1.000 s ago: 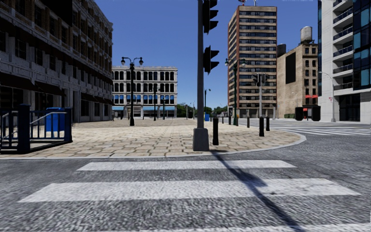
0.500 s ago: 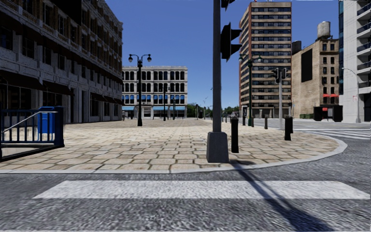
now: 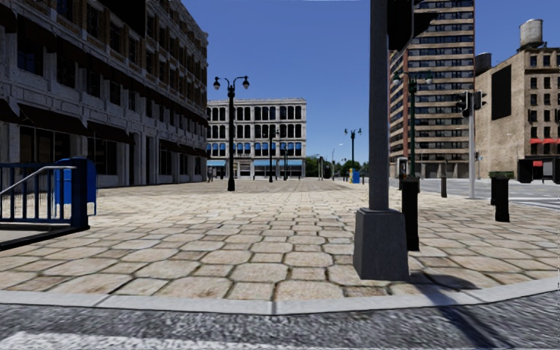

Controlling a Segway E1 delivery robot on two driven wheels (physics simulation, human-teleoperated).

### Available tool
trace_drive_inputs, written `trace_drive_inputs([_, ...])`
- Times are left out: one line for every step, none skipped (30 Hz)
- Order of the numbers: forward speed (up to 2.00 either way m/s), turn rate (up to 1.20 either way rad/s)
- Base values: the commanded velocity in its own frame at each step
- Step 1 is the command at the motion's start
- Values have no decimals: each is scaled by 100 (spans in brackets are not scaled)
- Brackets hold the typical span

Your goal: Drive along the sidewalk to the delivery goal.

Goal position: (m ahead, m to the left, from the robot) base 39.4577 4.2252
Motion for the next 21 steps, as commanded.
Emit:
trace_drive_inputs([200,35])
trace_drive_inputs([200,35])
trace_drive_inputs([200,35])
trace_drive_inputs([200,31])
trace_drive_inputs([200,30])
trace_drive_inputs([200,23])
trace_drive_inputs([200,23])
trace_drive_inputs([200,0])
trace_drive_inputs([200,0])
trace_drive_inputs([200,0])
trace_drive_inputs([200,0])
trace_drive_inputs([200,0])
trace_drive_inputs([200,0])
trace_drive_inputs([200,0])
trace_drive_inputs([197,0])
trace_drive_inputs([197,0])
trace_drive_inputs([172,0])
trace_drive_inputs([160,0])
trace_drive_inputs([156,0])
trace_drive_inputs([155,0])
trace_drive_inputs([155,0])
